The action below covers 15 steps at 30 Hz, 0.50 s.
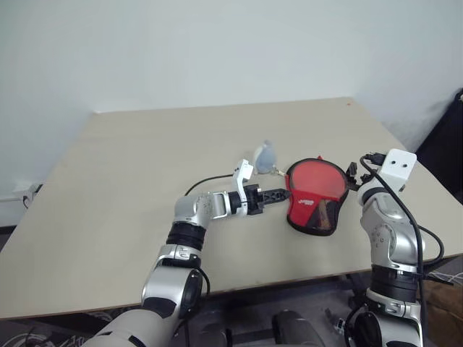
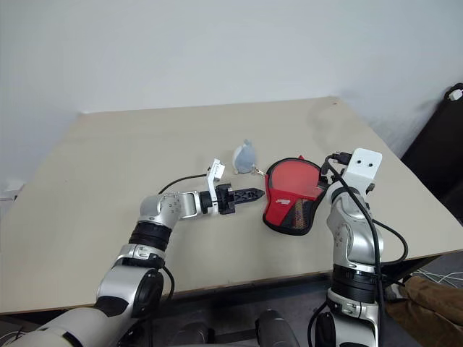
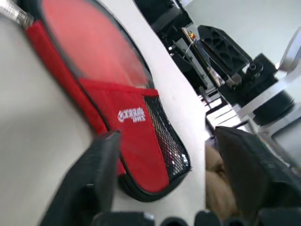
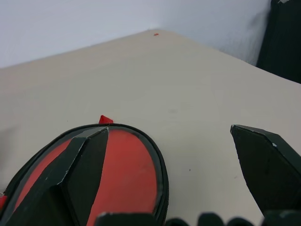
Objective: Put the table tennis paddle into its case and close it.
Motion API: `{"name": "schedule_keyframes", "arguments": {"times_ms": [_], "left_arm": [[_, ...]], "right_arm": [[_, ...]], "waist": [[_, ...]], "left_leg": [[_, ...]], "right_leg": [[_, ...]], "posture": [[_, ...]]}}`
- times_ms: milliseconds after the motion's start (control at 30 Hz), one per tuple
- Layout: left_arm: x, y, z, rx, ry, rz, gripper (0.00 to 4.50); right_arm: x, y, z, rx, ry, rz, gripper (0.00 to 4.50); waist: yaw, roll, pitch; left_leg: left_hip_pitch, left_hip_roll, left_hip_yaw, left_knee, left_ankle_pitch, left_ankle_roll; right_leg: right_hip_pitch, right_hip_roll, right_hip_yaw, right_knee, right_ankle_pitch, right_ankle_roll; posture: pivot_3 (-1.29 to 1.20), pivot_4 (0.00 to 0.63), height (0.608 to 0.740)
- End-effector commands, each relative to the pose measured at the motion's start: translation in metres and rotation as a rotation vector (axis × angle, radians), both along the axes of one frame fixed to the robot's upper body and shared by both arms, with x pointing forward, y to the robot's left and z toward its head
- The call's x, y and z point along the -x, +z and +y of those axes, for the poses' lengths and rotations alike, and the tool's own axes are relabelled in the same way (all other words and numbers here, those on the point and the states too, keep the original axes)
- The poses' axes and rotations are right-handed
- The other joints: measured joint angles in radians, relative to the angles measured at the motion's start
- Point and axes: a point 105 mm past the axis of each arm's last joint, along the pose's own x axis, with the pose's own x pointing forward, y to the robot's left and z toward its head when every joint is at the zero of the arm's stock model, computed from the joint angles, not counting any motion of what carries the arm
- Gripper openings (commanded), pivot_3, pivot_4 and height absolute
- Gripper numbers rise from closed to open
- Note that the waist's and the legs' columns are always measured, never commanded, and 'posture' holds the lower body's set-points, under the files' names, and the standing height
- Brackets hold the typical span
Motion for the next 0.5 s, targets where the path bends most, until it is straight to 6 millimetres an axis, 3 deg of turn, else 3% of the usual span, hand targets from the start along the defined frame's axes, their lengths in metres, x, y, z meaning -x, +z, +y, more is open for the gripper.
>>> {"name": "schedule_keyframes", "arguments": {"times_ms": [33, 300, 500], "left_arm": [[-0.002, 0.012, -0.002, 0.059, 0.012, 0.091, 4.47], [0.01, -0.007, -0.002, 0.0, 0.005, 0.275, 4.47], [0.018, -0.007, -0.013, -0.037, -0.047, 0.286, 4.47]], "right_arm": [[-0.001, 0.012, 0.0, 0.01, -0.014, -0.055, 4.5], [-0.001, 0.01, 0.003, -0.004, -0.019, -0.056, 4.5], [0.0, 0.007, 0.003, -0.011, -0.024, -0.056, 4.5]], "waist": [[0.0, 0.0, 0.0], [0.0, 0.0, 0.0], [0.0, 0.0, 0.0]], "left_leg": [[0.0, 0.0, 0.0, 0.0, 0.0, 0.0], [0.0, 0.0, 0.0, 0.0, 0.0, 0.0], [0.0, 0.0, 0.0, 0.0, 0.0, 0.0]], "right_leg": [[0.0, 0.0, 0.0, 0.0, 0.0, 0.0], [0.0, 0.0, 0.0, 0.0, 0.0, 0.0], [0.0, 0.0, 0.0, 0.0, 0.0, 0.0]], "posture": [[0.0, 0.0, 0.74], [0.0, 0.0, 0.74], [0.0, 0.0, 0.74]]}}
